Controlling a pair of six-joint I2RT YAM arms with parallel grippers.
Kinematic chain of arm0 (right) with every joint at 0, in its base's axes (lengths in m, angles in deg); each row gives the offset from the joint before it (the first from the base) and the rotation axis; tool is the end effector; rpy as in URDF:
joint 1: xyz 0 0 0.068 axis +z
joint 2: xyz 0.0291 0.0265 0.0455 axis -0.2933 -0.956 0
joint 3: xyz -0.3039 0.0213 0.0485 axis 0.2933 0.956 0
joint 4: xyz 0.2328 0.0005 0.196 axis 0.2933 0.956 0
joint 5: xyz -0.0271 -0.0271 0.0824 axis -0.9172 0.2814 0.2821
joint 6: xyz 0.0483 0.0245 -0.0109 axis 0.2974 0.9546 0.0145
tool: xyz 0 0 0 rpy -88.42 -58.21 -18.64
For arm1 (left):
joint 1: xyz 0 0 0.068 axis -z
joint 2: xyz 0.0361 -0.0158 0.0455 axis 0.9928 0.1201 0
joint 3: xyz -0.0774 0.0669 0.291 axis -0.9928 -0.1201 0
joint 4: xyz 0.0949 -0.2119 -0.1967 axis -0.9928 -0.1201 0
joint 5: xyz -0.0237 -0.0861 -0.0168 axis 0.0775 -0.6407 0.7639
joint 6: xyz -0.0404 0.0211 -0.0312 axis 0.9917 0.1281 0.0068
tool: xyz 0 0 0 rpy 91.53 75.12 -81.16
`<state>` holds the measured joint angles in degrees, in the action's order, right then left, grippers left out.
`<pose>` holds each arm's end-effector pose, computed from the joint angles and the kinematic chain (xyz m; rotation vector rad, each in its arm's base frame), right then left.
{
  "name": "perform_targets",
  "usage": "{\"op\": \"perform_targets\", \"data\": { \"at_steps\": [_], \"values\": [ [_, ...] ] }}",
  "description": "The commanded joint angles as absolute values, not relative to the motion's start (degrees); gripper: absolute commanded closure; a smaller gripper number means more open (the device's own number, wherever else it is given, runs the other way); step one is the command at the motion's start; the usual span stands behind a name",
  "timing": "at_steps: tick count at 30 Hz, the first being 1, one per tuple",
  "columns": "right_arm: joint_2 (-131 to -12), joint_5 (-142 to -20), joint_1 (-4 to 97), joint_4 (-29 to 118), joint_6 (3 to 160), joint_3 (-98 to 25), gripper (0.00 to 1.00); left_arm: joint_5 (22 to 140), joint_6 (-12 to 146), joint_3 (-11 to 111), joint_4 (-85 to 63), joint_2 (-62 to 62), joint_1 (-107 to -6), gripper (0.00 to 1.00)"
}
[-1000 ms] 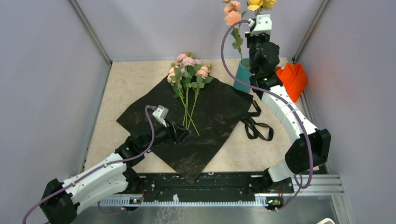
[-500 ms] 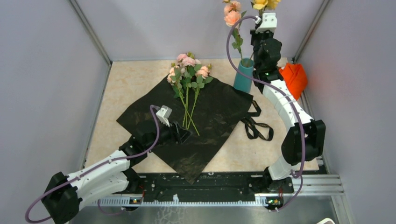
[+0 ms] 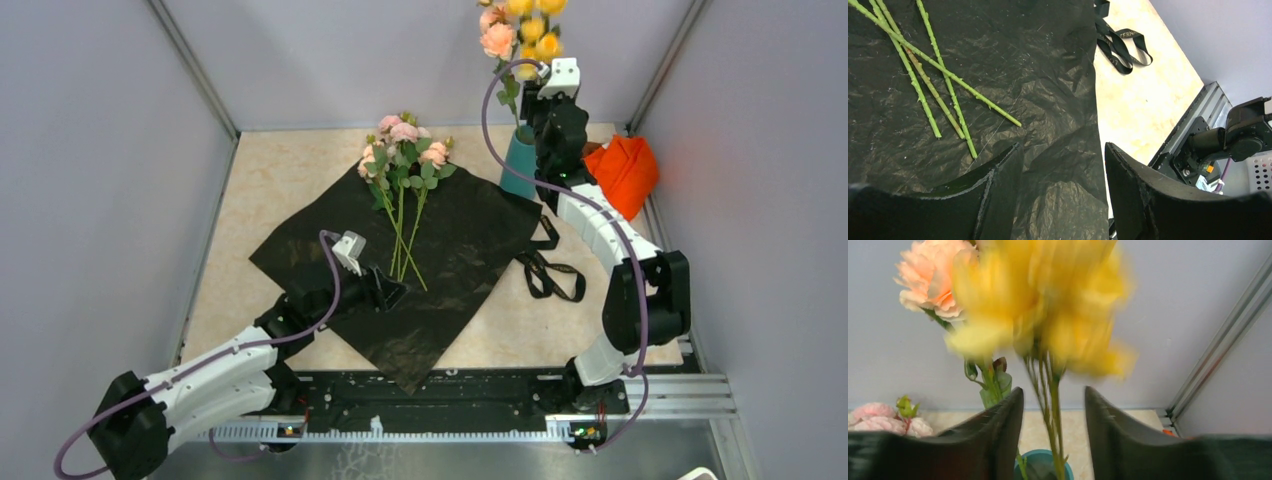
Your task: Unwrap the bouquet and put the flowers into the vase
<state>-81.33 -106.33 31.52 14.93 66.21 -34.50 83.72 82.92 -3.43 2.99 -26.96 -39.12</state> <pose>0.4152 0.0956 0.4087 -0.0210 1.3741 -0.1160 0.1490 -0.1489 0.2204 0.3431 1.8890 -0.9615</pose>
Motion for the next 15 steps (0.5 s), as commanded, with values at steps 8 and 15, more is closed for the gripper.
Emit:
{"op": "perform_targets", "data": {
  "at_steps": [8, 15],
  "values": [
    [-74.6, -102.4, 31.2, 14.0, 70.3, -32.7, 0.24, 85.1, 82.6, -3.1, 5.9, -27.2, -39.0, 0.33],
    [-67.3, -100.6, 32.3, 13.2, 73.4, -24.0, 0.24, 100.2, 80.0, 3.4, 4.4, -19.4, -39.0, 0.34]
  ]
}}
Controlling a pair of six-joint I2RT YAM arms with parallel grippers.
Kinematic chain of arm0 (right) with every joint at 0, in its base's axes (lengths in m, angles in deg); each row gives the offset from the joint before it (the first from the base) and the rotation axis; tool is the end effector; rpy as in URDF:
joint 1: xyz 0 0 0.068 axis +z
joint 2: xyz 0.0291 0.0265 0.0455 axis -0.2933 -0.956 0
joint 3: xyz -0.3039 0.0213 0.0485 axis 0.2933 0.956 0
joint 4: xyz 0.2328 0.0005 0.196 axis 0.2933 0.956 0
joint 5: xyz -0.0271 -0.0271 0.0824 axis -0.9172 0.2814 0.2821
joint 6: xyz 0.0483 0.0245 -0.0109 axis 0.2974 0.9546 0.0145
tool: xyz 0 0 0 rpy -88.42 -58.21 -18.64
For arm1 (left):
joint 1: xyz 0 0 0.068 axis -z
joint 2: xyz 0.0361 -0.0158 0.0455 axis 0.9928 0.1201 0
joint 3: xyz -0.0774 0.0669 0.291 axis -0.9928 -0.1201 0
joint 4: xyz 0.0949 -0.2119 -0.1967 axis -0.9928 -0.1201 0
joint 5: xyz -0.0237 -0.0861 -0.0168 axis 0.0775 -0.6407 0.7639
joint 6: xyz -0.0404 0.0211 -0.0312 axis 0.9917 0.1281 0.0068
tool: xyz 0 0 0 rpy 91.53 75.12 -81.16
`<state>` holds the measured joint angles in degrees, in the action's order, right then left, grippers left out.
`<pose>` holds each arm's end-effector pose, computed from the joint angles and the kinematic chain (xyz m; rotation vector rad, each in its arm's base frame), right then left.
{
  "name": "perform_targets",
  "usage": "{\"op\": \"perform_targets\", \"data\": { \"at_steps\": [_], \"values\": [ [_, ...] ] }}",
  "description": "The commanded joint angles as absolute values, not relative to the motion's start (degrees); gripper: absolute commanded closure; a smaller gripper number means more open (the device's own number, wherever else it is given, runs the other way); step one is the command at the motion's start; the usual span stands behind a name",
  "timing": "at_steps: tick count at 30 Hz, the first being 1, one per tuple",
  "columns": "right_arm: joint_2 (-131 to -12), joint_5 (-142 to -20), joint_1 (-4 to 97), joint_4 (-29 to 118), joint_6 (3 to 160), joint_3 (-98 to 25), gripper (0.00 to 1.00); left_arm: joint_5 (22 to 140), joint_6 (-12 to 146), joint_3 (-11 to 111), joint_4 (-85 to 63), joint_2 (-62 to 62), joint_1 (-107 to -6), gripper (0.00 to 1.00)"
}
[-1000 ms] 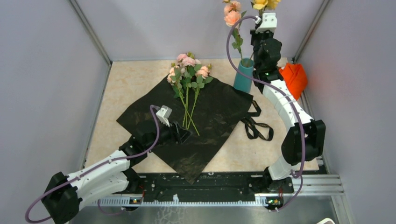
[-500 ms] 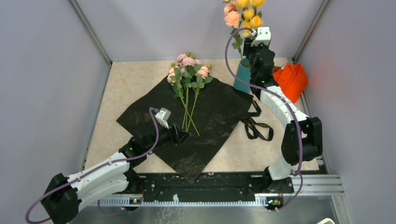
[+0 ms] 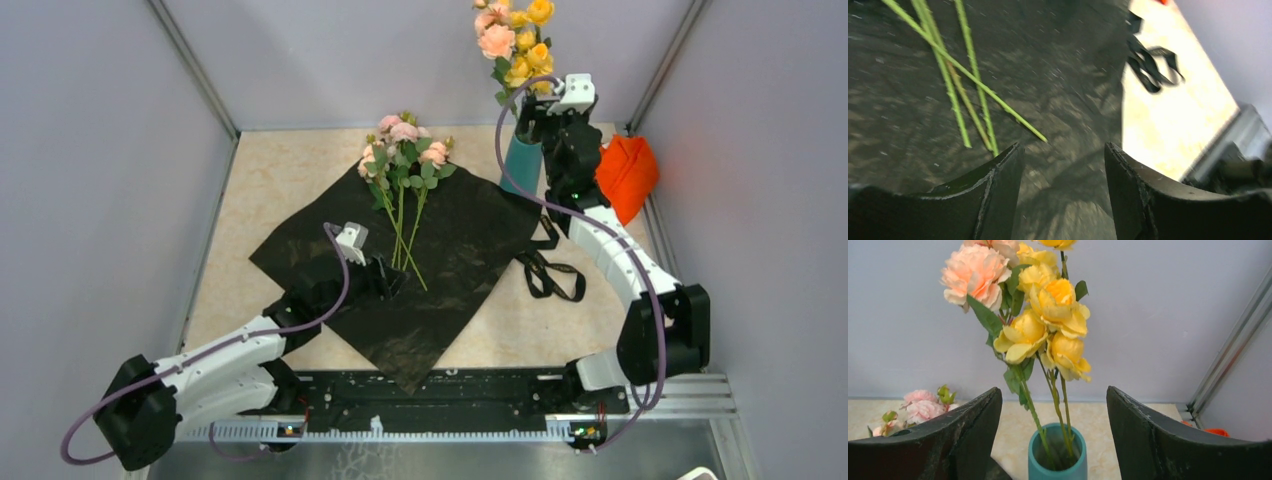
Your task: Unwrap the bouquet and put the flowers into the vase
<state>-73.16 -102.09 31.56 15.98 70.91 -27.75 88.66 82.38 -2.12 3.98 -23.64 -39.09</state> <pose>0.3742 0.0881 0.4142 -0.0257 1.3627 0.0049 0.1582 -0.1534 0.2198 0.2883 1.8985 -0.8738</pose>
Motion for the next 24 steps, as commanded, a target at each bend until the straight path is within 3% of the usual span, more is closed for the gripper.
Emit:
{"op": "perform_targets", "data": {
  "at_steps": [1, 5, 9, 11, 20, 24],
  "values": [
    [-66.2, -101.1, 32.8, 12.8, 73.4, -22.5, 0.24, 104.0, 79.4, 4.9, 3.7, -17.4, -39.0, 0.34],
    [-59.7, -104.9, 36.3, 8.6, 72.4, -15.3, 0.25, 119.0, 76.0, 10.2, 2.6, -9.1, -39.1, 0.35],
    [-54.5, -106.3, 38.9, 7.1, 73.0, -10.3, 0.27, 125.0, 75.4, 14.8, 3.0, -1.5, -39.2, 0.36],
    [-52.2, -106.4, 39.6, 7.2, 73.8, -8.5, 0.28, 126.9, 79.8, 17.7, 0.8, 2.0, -39.8, 0.42],
    [-45.7, -105.9, 47.0, 11.4, 72.1, -5.3, 0.30, 116.1, 95.0, 34.2, -11.8, 15.8, -45.4, 0.44],
    [-46.4, -106.1, 51.3, 15.8, 70.1, -6.5, 0.30, 111.0, 98.0, 42.6, -20.2, 21.5, -47.7, 0.55]
  ]
}}
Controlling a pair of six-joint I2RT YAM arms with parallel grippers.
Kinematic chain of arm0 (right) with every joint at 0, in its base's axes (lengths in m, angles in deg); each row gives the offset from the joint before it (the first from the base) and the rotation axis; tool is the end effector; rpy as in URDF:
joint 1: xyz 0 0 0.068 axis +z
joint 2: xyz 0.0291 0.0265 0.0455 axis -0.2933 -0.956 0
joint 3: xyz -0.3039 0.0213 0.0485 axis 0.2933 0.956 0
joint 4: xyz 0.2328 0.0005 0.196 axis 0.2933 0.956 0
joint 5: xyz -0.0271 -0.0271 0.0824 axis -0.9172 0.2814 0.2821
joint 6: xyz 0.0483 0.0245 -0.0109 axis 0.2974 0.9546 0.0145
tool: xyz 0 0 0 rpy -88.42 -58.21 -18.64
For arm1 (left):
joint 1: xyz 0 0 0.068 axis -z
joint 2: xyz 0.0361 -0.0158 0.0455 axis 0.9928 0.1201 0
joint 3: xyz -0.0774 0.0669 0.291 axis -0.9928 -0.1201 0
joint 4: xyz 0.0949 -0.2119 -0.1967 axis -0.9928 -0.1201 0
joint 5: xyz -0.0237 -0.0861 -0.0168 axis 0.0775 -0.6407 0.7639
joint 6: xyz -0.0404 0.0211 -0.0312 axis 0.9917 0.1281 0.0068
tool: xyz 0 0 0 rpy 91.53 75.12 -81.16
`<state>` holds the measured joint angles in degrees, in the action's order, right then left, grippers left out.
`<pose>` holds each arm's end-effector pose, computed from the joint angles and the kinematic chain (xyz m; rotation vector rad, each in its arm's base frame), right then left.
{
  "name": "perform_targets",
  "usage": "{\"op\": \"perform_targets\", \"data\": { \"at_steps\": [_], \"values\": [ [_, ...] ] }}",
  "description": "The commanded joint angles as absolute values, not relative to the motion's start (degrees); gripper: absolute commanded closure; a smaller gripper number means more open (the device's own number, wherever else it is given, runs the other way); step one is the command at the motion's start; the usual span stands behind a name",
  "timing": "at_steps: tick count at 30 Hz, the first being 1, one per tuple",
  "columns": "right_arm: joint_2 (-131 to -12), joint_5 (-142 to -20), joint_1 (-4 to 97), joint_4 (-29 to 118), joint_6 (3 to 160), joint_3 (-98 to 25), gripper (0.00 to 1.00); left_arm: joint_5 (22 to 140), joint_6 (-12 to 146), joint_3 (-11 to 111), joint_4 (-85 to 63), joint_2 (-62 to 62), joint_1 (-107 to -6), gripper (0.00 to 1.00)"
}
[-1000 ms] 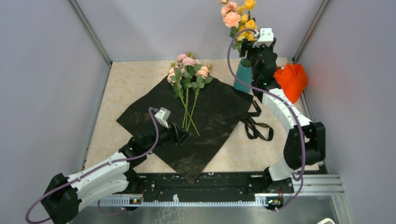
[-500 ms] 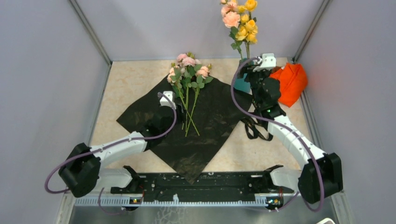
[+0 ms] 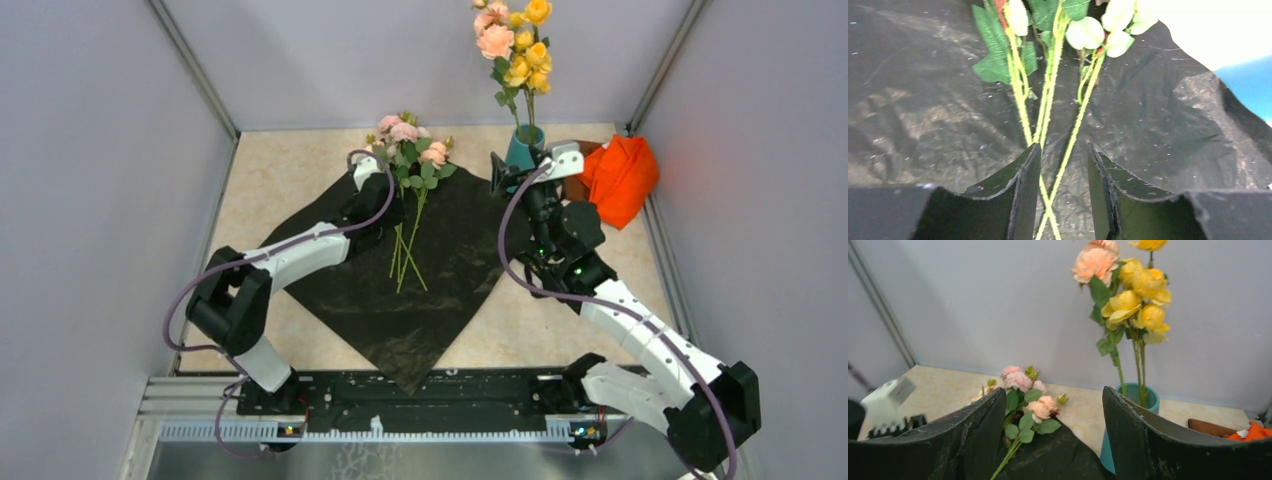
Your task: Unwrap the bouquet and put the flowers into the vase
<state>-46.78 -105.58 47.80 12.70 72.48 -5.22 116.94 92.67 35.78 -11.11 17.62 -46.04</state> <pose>0.2224 0.1199 0.3986 -0.1070 1.2468 0.2558 0.3279 -0.2258 0.2373 -0.2845 2.0692 -0.2762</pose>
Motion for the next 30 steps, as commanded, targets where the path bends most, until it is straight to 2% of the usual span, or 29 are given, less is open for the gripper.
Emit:
{"op": "perform_targets", "data": {
  "at_steps": [1, 4, 8, 14, 18, 24, 30],
  "values": [
    [-46.6, -106.5, 52.7, 16.4, 69.7, -6.5, 0.30, 109.6, 98.5, 43.8, -21.2, 22.5, -48.2, 0.55],
    [-48.5, -105.3, 54.7, 19.3, 70.6, -7.8, 0.31, 106.7, 99.4, 45.8, -21.8, 24.8, -49.2, 0.55],
    [-56.2, -106.2, 55.1, 28.5, 79.7, -14.0, 0.48, 104.8, 96.5, 47.5, -22.3, 26.9, -49.1, 0.53],
    [-69.6, -102.3, 55.2, 37.8, 86.2, -23.4, 0.46, 109.9, 89.1, 46.7, -22.9, 25.7, -49.4, 0.49],
    [-76.9, -101.5, 56.3, 40.9, 87.7, -29.3, 0.44, 106.9, 91.3, 49.6, -28.4, 26.4, -51.7, 0.49],
    [-85.9, -100.8, 56.4, 44.7, 92.1, -36.7, 0.48, 104.5, 85.8, 50.1, -27.5, 25.4, -51.5, 0.50],
    [-97.7, -99.0, 57.1, 54.3, 95.4, -48.2, 0.48, 109.5, 79.1, 44.7, -25.1, 20.1, -51.5, 0.48]
  ]
}}
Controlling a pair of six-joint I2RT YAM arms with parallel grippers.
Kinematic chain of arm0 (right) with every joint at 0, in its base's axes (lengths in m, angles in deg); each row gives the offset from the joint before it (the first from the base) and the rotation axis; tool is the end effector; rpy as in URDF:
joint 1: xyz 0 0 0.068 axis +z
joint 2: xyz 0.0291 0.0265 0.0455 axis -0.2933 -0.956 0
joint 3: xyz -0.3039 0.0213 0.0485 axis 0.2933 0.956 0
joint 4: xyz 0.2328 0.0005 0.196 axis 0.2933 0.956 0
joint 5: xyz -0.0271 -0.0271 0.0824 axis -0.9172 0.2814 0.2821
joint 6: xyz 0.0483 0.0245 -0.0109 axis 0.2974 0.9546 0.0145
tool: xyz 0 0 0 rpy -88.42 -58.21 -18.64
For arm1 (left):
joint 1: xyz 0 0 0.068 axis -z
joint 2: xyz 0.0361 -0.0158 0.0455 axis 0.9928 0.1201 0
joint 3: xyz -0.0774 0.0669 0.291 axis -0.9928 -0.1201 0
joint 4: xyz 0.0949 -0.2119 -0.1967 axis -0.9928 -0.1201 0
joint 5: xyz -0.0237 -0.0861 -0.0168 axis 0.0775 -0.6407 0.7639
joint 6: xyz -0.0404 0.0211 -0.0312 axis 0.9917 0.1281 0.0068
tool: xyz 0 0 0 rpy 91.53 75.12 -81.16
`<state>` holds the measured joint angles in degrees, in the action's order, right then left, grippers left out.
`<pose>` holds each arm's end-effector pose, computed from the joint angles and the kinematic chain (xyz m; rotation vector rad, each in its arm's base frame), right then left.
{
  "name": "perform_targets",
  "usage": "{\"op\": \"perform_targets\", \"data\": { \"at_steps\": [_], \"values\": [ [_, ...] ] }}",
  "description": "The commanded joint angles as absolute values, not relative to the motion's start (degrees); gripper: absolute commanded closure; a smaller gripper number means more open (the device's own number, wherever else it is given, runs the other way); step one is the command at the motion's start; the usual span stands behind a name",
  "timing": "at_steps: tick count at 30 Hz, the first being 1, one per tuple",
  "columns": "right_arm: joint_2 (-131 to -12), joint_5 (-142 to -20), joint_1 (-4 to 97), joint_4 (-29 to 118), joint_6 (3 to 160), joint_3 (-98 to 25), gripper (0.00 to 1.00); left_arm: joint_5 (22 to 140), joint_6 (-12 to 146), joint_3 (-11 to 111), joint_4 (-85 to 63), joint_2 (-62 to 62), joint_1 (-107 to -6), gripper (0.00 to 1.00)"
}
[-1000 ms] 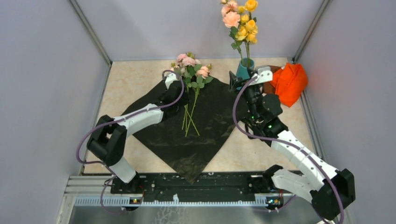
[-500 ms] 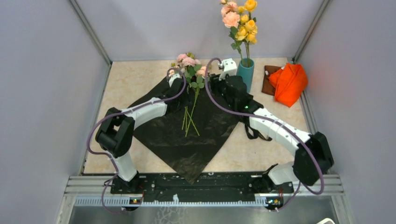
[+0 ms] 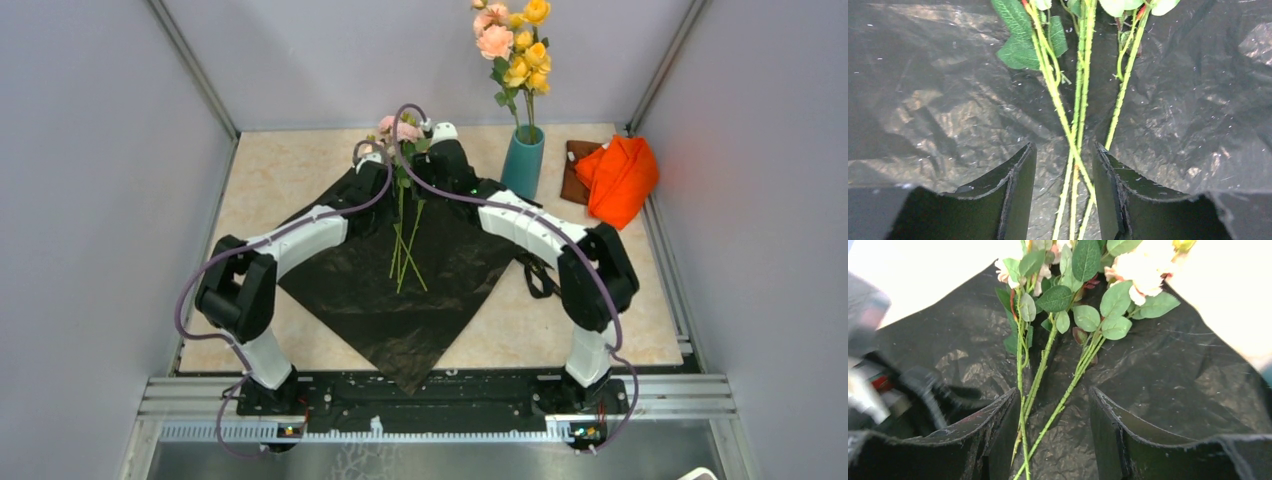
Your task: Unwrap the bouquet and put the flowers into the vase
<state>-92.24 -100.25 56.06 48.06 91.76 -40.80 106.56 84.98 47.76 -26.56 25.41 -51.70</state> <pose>0.3712 0.2913 0.3080 -0.2639 2.0224 0.4251 0.3770 -0.2171 0.2344 -0.1163 2.3080 -0.1949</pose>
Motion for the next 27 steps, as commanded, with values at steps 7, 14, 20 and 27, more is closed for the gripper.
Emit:
{"op": "perform_targets", "data": {
  "at_steps": [7, 14, 20, 27],
  "values": [
    [-108.7, -99.2, 58.4, 66.1, 100.4, -60.7, 0.48, 114.2, 76.4, 40.5, -25.8, 14.2, -51.5, 0.48],
    [-112.3, -99.6, 58.6, 70.5, 103.7, -64.0, 0.48, 115.3, 77.4, 37.4, -26.7, 10.1, -51.5, 0.47],
    [-116.9, -101.1, 59.3, 73.6, 105.0, -68.0, 0.48, 115.3, 77.9, 35.3, -26.5, 6.8, -51.5, 0.46],
    [-121.1, -103.2, 59.6, 74.9, 106.4, -70.4, 0.53, 114.3, 77.9, 32.0, -26.1, 1.6, -51.5, 0.46]
  ]
}}
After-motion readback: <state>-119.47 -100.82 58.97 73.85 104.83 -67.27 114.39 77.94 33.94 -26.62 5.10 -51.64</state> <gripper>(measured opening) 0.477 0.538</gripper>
